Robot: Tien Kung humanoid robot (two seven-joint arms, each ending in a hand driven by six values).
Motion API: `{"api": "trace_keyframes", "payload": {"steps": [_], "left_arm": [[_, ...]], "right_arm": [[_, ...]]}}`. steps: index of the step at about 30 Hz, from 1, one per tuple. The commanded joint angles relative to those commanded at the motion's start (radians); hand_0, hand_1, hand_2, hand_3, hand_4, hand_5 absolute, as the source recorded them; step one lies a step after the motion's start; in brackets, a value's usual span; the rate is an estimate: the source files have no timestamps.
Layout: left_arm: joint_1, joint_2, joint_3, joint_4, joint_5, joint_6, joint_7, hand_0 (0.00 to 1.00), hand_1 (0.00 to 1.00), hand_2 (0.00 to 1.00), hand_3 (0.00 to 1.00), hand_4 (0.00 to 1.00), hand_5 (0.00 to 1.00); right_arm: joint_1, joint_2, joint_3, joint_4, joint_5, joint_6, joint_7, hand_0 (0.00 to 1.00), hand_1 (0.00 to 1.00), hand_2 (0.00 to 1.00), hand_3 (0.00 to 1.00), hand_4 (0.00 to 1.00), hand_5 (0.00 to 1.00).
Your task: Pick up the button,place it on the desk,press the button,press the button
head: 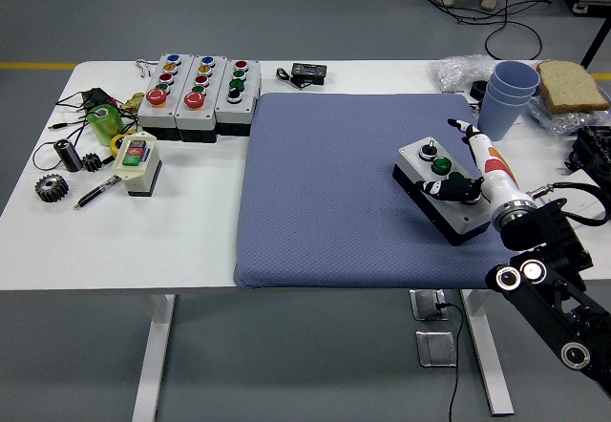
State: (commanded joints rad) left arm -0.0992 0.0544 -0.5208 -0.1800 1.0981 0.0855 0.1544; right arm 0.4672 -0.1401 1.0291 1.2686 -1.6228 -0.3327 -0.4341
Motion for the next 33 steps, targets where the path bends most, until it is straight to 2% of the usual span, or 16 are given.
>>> {"api": "trace_keyframes", "payload": {"steps": [4,7,10,11,13,16,17,19,22,23,26,28,29,33], "left_arm": [[0.006,-0.001,-0.014,0.000,0.014,-0.002,0.003,0.623,0.658,0.674,0.591,0.341,0.651],[0.009,0.000,-0.028,0.000,0.025,-0.002,0.005,0.623,0.658,0.674,0.593,0.342,0.652],[0.009,0.000,-0.029,0.000,0.025,-0.003,0.005,0.623,0.658,0.674,0.593,0.342,0.652],[0.008,0.000,-0.029,0.000,0.025,-0.003,0.005,0.623,0.657,0.674,0.591,0.342,0.652],[0.005,0.000,-0.013,0.000,0.011,-0.002,0.002,0.623,0.657,0.674,0.591,0.342,0.652],[0.001,-0.002,-0.006,0.000,0.004,-0.001,0.001,0.623,0.657,0.674,0.591,0.342,0.652],[0.001,-0.002,-0.005,0.000,0.003,-0.001,0.001,0.622,0.658,0.674,0.591,0.342,0.653],[0.001,-0.003,-0.004,0.000,0.002,-0.002,0.001,0.622,0.658,0.674,0.591,0.342,0.653],[0.002,-0.003,-0.007,0.000,0.005,-0.002,0.002,0.622,0.658,0.674,0.591,0.342,0.653],[0.003,-0.003,-0.011,0.000,0.008,-0.002,0.003,0.623,0.658,0.674,0.593,0.341,0.652],[0.003,-0.002,-0.018,0.000,0.012,-0.003,0.004,0.623,0.658,0.674,0.593,0.341,0.652],[0.003,-0.001,-0.020,0.000,0.012,-0.002,0.004,0.623,0.658,0.674,0.593,0.341,0.652],[0.003,-0.001,-0.020,0.000,0.011,-0.002,0.004,0.623,0.659,0.674,0.592,0.342,0.653],[0.003,-0.001,-0.024,0.000,0.013,-0.002,0.005,0.623,0.659,0.674,0.592,0.342,0.653]], "right_arm": [[0.044,0.013,-0.009,-0.074,-0.038,0.017,-0.029,0.998,0.952,0.989,0.960,0.998,0.094],[0.081,0.016,-0.027,-0.129,-0.100,0.018,-0.078,0.998,0.935,0.987,0.958,0.998,0.108],[0.103,0.016,-0.039,-0.156,-0.162,0.029,-0.112,0.998,0.935,0.987,0.958,0.998,0.108],[0.105,0.016,-0.040,-0.158,-0.167,0.029,-0.114,0.998,0.889,0.960,0.937,0.998,0.124],[0.125,0.012,-0.053,-0.173,-0.210,0.079,-0.148,0.998,0.889,0.960,0.937,0.998,0.124],[0.154,0.004,-0.073,-0.196,-0.248,0.186,-0.202,0.998,0.889,0.960,0.937,0.998,0.124],[0.158,0.003,-0.076,-0.199,-0.253,0.210,-0.209,0.947,0.831,0.912,0.901,0.998,0.133],[0.173,-0.001,-0.090,-0.207,-0.272,0.272,-0.211,0.947,0.831,0.912,0.901,0.998,0.133],[0.182,-0.004,-0.099,-0.212,-0.277,0.303,-0.211,0.947,0.831,0.912,0.901,0.998,0.133],[0.192,-0.005,-0.109,-0.219,-0.276,0.320,-0.211,0.691,0.646,0.767,0.814,0.990,0.142],[0.207,-0.014,-0.135,-0.235,-0.292,0.340,-0.211,0.691,0.646,0.767,0.814,0.990,0.142],[0.212,-0.022,-0.155,-0.237,-0.316,0.335,-0.211,0.691,0.646,0.767,0.814,0.990,0.142],[0.212,-0.024,-0.160,-0.237,-0.324,0.332,-0.211,0.372,0.400,0.540,0.632,0.894,0.104],[0.221,-0.041,-0.196,-0.231,-0.349,0.300,-0.211,0.372,0.400,0.540,0.632,0.894,0.104]]}}
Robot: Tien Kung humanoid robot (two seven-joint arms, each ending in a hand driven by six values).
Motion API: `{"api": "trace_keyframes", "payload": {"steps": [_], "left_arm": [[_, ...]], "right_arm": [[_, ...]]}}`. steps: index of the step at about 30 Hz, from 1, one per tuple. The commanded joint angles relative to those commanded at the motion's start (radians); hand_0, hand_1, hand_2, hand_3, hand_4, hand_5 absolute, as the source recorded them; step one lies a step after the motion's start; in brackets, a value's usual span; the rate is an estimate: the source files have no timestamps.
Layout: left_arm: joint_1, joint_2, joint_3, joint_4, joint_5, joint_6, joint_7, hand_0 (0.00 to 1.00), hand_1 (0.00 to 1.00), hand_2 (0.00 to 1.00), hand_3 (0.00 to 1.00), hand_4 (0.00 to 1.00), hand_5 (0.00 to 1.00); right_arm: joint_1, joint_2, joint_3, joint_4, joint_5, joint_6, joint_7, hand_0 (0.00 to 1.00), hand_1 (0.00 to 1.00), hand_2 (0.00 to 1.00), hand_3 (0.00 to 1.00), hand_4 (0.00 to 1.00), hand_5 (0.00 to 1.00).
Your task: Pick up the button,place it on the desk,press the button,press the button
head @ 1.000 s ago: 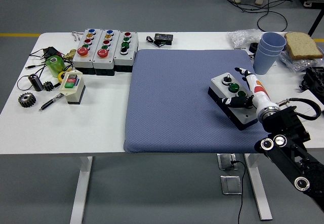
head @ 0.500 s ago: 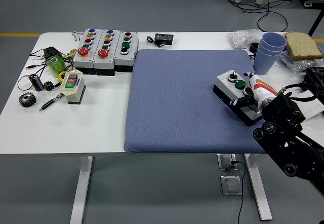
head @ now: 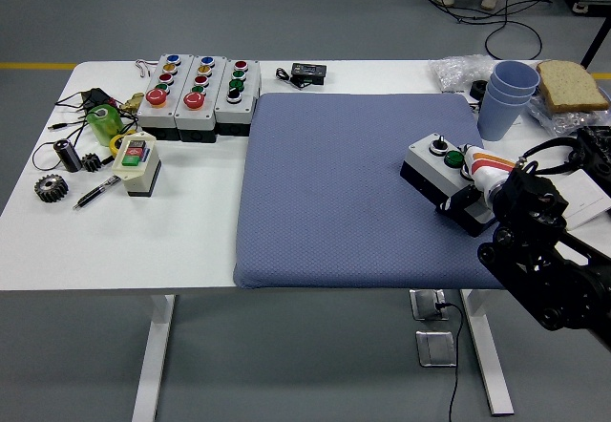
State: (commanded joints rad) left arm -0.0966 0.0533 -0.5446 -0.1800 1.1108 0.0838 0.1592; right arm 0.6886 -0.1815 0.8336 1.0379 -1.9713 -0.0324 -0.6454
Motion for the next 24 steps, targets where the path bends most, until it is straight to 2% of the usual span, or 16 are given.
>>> {"api": "trace_keyframes", "payload": {"steps": [1,2,6,7,8,9,13,15,17,19,20,22,24], "left_arm": [[-0.001,0.000,0.006,0.000,-0.007,0.000,-0.001,0.623,0.659,0.674,0.592,0.342,0.653],[-0.001,0.000,0.008,0.000,-0.008,0.001,-0.001,0.622,0.658,0.674,0.591,0.342,0.653],[-0.003,-0.002,0.011,0.000,-0.014,0.001,-0.002,0.622,0.658,0.674,0.591,0.342,0.653],[-0.003,-0.002,0.014,0.000,-0.018,0.002,-0.003,0.622,0.658,0.674,0.591,0.342,0.653],[-0.003,-0.003,0.014,0.000,-0.019,0.002,-0.003,0.622,0.659,0.674,0.591,0.342,0.653],[-0.002,-0.003,0.013,0.000,-0.019,0.002,-0.003,0.622,0.659,0.674,0.591,0.342,0.653],[-0.001,-0.005,0.014,0.000,-0.021,0.003,-0.003,0.622,0.659,0.674,0.591,0.342,0.653],[-0.001,-0.005,0.015,0.000,-0.023,0.003,-0.004,0.622,0.658,0.674,0.591,0.342,0.653],[-0.001,-0.005,0.019,0.000,-0.028,0.004,-0.004,0.622,0.658,0.674,0.591,0.342,0.653],[0.000,-0.005,0.016,0.000,-0.025,0.003,-0.003,0.622,0.658,0.674,0.591,0.342,0.653],[0.000,-0.005,0.016,0.000,-0.024,0.003,-0.003,0.622,0.660,0.674,0.591,0.342,0.654],[0.001,-0.006,0.022,0.000,-0.029,0.003,-0.003,0.622,0.660,0.674,0.591,0.342,0.654],[0.002,-0.007,0.032,0.000,-0.039,0.004,-0.005,0.622,0.660,0.674,0.591,0.342,0.654]], "right_arm": [[0.004,-0.010,-0.015,0.005,0.003,-0.023,0.000,0.372,0.400,0.540,0.632,0.894,0.104],[0.005,-0.013,-0.020,0.006,0.004,-0.030,0.000,0.136,0.167,0.412,0.478,0.770,0.108],[0.010,-0.050,-0.056,0.034,0.016,-0.116,0.004,0.136,0.167,0.412,0.478,0.770,0.108],[0.010,-0.062,-0.066,0.047,0.032,-0.135,0.029,0.136,0.167,0.412,0.478,0.770,0.108],[0.010,-0.070,-0.072,0.055,0.039,-0.146,0.051,0.081,0.104,0.370,0.450,0.712,0.132],[0.010,-0.079,-0.081,0.066,0.043,-0.156,0.075,0.081,0.104,0.370,0.450,0.712,0.132],[0.011,-0.110,-0.118,0.112,0.026,-0.165,0.140,0.081,0.104,0.370,0.450,0.712,0.132],[0.012,-0.125,-0.141,0.145,0.027,-0.171,0.192,0.046,0.080,0.332,0.424,0.684,0.122],[0.017,-0.145,-0.173,0.181,0.035,-0.168,0.274,0.046,0.080,0.332,0.424,0.684,0.122],[0.022,-0.151,-0.187,0.189,0.047,-0.169,0.341,0.046,0.080,0.332,0.424,0.684,0.122],[0.026,-0.153,-0.192,0.190,0.051,-0.166,0.364,0.044,0.044,0.310,0.427,0.686,0.120],[0.048,-0.162,-0.238,0.190,0.105,-0.129,0.448,0.044,0.044,0.310,0.427,0.686,0.120],[0.059,-0.163,-0.268,0.188,0.126,-0.120,0.525,0.044,0.044,0.310,0.427,0.686,0.120]]}}
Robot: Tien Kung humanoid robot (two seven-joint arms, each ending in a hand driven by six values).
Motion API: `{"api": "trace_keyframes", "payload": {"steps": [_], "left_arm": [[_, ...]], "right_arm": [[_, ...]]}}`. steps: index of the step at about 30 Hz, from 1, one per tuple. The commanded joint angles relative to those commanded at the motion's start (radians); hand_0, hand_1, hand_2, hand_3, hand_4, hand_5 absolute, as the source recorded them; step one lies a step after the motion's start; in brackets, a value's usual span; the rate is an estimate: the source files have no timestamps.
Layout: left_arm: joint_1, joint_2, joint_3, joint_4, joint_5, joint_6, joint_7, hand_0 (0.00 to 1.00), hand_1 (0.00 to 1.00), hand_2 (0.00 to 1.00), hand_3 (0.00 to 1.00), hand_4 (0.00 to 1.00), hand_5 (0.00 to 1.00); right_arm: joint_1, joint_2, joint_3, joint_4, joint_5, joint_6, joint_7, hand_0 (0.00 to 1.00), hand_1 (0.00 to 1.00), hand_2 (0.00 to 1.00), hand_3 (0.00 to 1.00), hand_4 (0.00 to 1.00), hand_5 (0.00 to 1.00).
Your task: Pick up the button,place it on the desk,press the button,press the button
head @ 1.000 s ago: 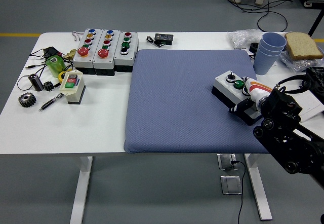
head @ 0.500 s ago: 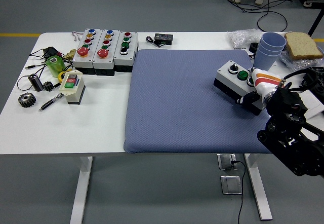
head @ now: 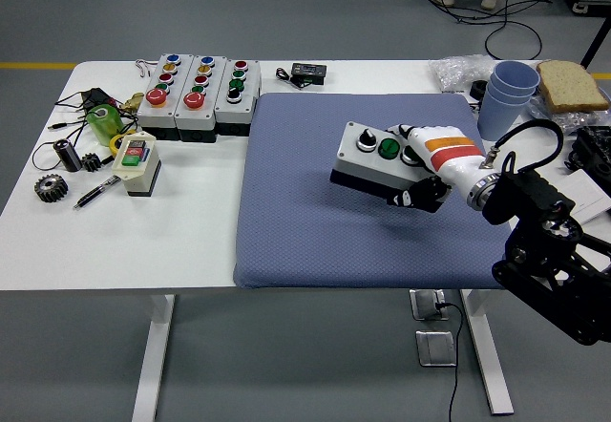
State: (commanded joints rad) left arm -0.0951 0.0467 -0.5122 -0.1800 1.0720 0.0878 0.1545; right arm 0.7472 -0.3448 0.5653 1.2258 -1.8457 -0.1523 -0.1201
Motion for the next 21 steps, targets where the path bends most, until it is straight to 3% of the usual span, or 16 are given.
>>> {"api": "trace_keyframes", "payload": {"steps": [3,9,13,14,21], "left_arm": [[0.000,-0.003,0.009,0.000,-0.009,0.000,-0.001,0.623,0.659,0.674,0.591,0.342,0.654],[0.001,-0.005,0.002,0.000,-0.001,-0.001,0.000,0.623,0.658,0.674,0.591,0.342,0.654],[0.006,-0.004,0.015,0.000,-0.015,0.001,-0.001,0.623,0.658,0.674,0.591,0.342,0.654],[0.006,-0.004,0.028,0.000,-0.024,0.002,-0.003,0.625,0.662,0.674,0.591,0.342,0.654],[0.007,-0.006,0.033,0.000,-0.025,0.002,-0.003,0.624,0.663,0.674,0.591,0.341,0.655]], "right_arm": [[0.014,0.003,-0.051,-0.007,0.022,0.009,0.083,0.049,0.024,0.303,0.425,0.698,0.112],[0.034,0.011,-0.112,-0.027,0.014,0.046,0.102,0.055,0.026,0.311,0.434,0.698,0.108],[0.030,0.027,-0.132,-0.044,-0.033,0.053,0.065,0.055,0.026,0.311,0.434,0.698,0.108],[0.026,0.029,-0.131,-0.044,-0.057,0.058,0.047,0.086,0.034,0.305,0.482,0.931,0.212],[0.007,0.039,-0.102,-0.040,-0.123,0.036,-0.032,0.093,0.035,0.303,0.507,0.958,0.251]]}}
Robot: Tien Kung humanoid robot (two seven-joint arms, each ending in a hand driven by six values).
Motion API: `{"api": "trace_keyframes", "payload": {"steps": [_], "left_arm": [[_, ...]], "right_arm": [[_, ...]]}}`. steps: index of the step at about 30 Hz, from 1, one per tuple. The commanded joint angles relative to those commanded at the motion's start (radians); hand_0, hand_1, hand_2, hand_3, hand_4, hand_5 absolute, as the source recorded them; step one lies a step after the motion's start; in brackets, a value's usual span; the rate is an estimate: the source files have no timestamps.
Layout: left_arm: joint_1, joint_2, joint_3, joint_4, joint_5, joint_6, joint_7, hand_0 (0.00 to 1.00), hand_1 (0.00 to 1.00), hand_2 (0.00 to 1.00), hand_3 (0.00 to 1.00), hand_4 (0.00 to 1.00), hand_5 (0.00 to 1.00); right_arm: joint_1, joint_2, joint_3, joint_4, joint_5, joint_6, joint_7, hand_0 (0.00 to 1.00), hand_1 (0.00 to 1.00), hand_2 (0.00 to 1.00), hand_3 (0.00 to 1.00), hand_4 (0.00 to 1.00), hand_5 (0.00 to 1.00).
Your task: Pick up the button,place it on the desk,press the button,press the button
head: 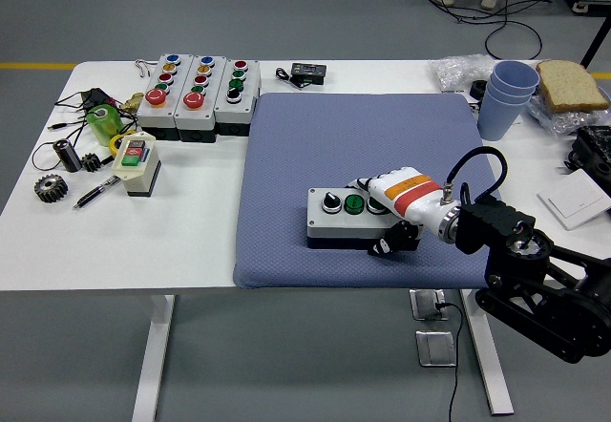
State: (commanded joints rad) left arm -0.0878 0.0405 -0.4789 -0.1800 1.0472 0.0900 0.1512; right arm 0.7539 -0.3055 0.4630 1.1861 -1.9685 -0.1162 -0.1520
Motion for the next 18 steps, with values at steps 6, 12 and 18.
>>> {"api": "trace_keyframes", "payload": {"steps": [6,12,18], "left_arm": [[0.000,0.001,-0.002,0.000,0.004,-0.001,0.001,0.624,0.662,0.673,0.591,0.342,0.656],[-0.001,-0.001,0.006,0.000,-0.003,0.000,0.000,0.624,0.663,0.673,0.590,0.341,0.653],[-0.003,0.000,-0.008,0.000,0.005,0.000,0.001,0.624,0.663,0.673,0.591,0.341,0.653]], "right_arm": [[-0.004,-0.003,0.010,-0.004,-0.019,0.052,-0.012,0.151,0.106,0.384,0.652,0.958,0.256],[-0.008,-0.008,0.020,-0.002,-0.042,0.065,-0.012,0.698,0.515,0.701,0.883,0.981,0.260],[-0.014,-0.010,0.049,0.002,-0.039,0.038,0.009,0.959,0.748,0.883,0.994,0.998,0.260]]}}
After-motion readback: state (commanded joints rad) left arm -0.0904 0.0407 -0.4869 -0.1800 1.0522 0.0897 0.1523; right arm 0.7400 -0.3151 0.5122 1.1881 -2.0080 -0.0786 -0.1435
